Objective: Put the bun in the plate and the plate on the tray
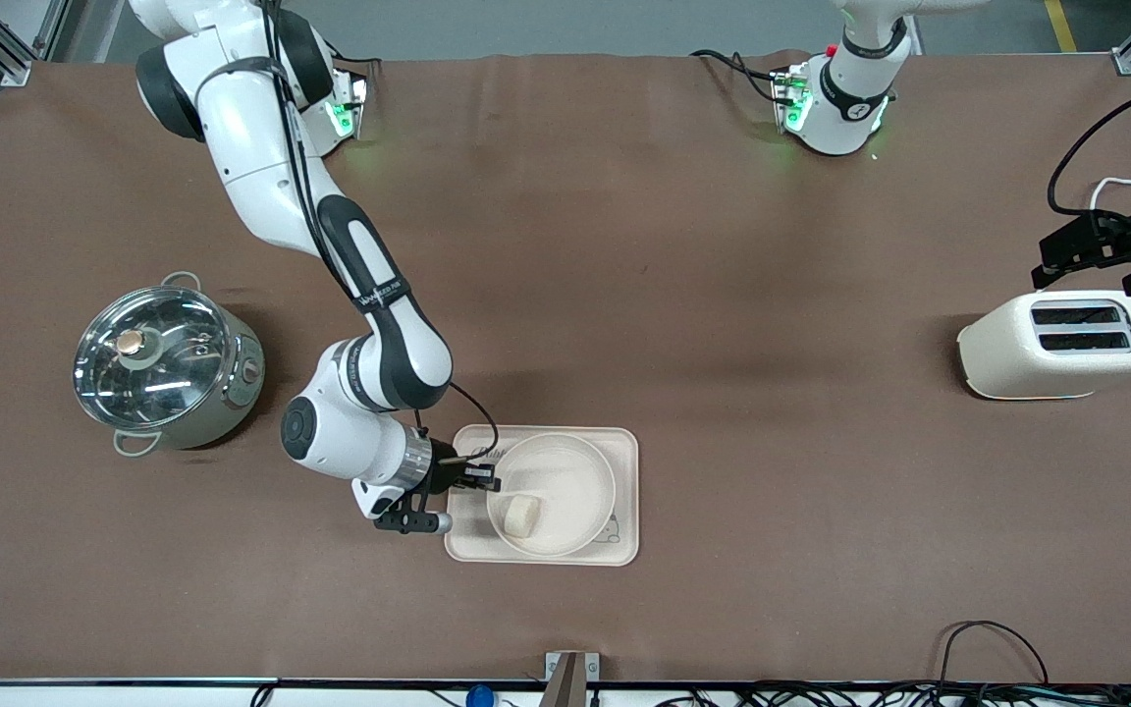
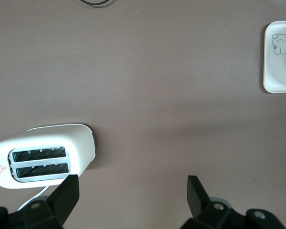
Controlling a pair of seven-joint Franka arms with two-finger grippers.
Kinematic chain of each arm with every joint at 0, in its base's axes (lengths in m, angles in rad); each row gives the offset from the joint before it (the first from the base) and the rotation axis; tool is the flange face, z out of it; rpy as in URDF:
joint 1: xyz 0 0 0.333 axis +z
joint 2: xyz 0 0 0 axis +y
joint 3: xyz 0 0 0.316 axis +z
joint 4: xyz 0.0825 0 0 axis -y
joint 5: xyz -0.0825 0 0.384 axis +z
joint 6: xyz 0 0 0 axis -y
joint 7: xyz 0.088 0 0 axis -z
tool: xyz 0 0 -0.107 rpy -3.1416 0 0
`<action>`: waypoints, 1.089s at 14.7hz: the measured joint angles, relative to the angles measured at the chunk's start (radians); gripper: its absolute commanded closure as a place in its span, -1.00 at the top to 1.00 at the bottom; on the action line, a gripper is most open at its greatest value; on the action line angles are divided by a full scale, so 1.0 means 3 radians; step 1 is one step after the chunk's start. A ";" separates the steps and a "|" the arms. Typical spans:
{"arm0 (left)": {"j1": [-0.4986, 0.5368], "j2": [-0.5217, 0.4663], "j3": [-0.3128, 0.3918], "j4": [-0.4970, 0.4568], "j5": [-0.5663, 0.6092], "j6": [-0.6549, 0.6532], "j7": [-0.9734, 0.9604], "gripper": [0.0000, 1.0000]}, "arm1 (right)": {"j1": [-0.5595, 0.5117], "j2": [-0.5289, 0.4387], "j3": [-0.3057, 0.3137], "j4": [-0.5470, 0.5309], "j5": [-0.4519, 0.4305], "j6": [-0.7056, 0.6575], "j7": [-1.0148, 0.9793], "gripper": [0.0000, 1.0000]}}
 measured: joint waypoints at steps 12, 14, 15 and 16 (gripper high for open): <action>0.0000 0.0004 0.0000 0.0000 0.0000 0.0000 0.0000 1.00 | 0.0002 0.0135 0.0007 0.0048 -0.0001 -0.0003 -0.0127 1.00; 0.0000 0.0006 0.0000 0.0000 0.0000 0.0000 0.0000 1.00 | -0.0011 0.0132 -0.0001 0.0071 -0.0001 -0.0002 -0.0240 1.00; 0.0000 0.0006 0.0000 0.0000 0.0000 0.0000 0.0000 1.00 | -0.0038 0.0121 -0.0013 0.0082 -0.0001 -0.0023 -0.0284 1.00; 0.0000 0.0007 -0.0001 0.0000 0.0000 0.0000 0.0000 1.00 | -0.0079 0.0095 -0.0024 0.0092 -0.0005 -0.0117 -0.0337 1.00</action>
